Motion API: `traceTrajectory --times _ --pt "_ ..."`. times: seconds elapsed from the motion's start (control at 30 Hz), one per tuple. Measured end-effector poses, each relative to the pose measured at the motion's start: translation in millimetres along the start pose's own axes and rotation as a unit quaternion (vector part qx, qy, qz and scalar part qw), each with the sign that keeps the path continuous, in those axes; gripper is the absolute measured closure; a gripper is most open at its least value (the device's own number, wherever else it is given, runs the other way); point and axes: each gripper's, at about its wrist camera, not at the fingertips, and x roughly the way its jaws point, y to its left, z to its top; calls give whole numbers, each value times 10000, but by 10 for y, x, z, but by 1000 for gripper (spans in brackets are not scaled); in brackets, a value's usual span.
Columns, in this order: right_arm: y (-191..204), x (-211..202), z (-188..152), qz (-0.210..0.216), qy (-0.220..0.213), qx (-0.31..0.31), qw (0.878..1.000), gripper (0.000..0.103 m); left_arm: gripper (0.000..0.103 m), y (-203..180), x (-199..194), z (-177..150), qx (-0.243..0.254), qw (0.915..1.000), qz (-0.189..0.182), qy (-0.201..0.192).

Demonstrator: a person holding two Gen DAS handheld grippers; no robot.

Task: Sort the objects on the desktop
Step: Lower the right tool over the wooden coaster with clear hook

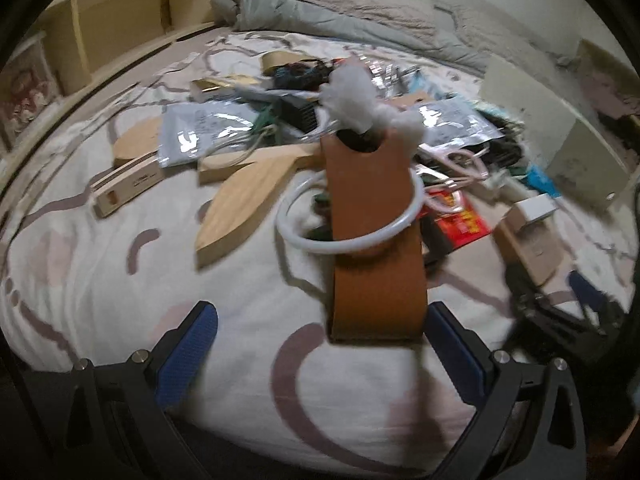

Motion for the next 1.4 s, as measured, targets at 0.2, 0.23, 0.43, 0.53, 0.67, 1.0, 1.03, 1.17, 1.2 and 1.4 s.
traceTrajectory --times 0.2,0.23,0.43,0.53,0.67,1.0,1.03,1.17,1.2,1.4 --pt "1 0 -2 4 -9 -12 10000 0 0 96 -34 -41 -193 9998 88 3" --pt "2 2 -2 4 -12 -16 10000 0 0 104 -42 -40 -222 9997 50 3" --pt "5 6 -1 -1 -13 -26 10000 0 0 244 -71 5 -703 9965 -450 -8" --pt "3 8 -1 0 -15 -30 10000 0 0 269 -104 11 -840 9937 -739 -42" --pt "3 7 -2 4 -15 -31 10000 0 2 234 -129 24 -821 9912 -1034 -65" --pt "1 10 -5 11 -15 -36 10000 0 11 202 -105 45 -782 9889 -1258 -82" --pt "1 10 -5 11 -15 -35 10000 0 11 203 -101 43 -778 9891 -1247 -70" --pt "1 10 -5 22 -11 -36 10000 0 9 187 -53 41 -753 9902 -1179 13" --pt "-2 13 2 36 9 -42 10000 0 8 175 -48 38 -708 9908 -1157 21" --pt "-51 31 54 280 214 -192 9992 0 4 161 -28 18 -639 9911 -1167 4"
